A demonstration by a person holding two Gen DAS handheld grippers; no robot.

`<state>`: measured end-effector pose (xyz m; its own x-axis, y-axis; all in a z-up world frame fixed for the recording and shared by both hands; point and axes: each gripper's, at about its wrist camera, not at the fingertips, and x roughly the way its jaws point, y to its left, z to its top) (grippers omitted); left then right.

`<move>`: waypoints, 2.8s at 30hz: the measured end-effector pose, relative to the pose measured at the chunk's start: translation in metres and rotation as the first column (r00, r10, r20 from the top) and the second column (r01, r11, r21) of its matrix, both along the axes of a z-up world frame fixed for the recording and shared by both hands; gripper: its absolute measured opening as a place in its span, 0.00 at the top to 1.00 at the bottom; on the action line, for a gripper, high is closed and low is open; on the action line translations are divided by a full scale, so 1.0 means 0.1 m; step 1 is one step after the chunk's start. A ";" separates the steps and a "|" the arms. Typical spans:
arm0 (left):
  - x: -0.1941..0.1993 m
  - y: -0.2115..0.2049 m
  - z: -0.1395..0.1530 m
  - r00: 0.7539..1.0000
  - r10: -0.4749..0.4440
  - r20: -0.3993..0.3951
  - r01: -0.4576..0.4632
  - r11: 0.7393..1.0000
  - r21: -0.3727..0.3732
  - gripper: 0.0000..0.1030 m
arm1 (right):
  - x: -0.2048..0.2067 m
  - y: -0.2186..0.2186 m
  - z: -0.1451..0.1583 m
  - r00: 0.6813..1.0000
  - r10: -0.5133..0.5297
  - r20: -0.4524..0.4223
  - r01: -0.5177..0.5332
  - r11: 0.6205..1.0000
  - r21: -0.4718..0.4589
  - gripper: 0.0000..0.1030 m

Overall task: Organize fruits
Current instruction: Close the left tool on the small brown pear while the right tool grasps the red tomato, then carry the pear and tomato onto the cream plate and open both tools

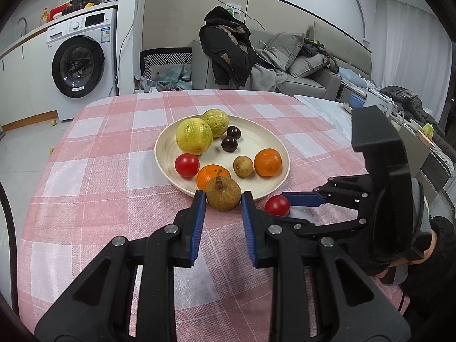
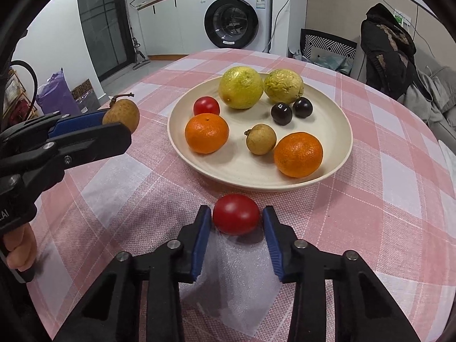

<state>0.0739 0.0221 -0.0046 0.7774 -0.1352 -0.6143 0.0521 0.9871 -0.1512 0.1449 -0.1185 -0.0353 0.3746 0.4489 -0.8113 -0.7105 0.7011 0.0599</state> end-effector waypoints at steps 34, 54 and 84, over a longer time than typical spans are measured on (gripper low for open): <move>0.19 -0.06 0.07 0.999 0.004 0.031 -0.005 0.999 0.032 0.78 | 0.18 -0.35 0.53 0.992 -0.100 0.082 0.087 0.984 0.155 0.69; 0.72 -0.24 0.03 1.000 -0.006 0.020 0.004 0.995 0.103 0.78 | 0.54 -0.39 0.57 0.981 -0.174 0.084 0.154 0.967 0.202 0.69; 1.08 -0.24 -0.26 0.999 0.007 -0.041 -0.002 0.990 0.140 0.78 | 0.78 -0.35 0.29 0.971 -0.238 0.027 0.229 0.955 0.187 0.69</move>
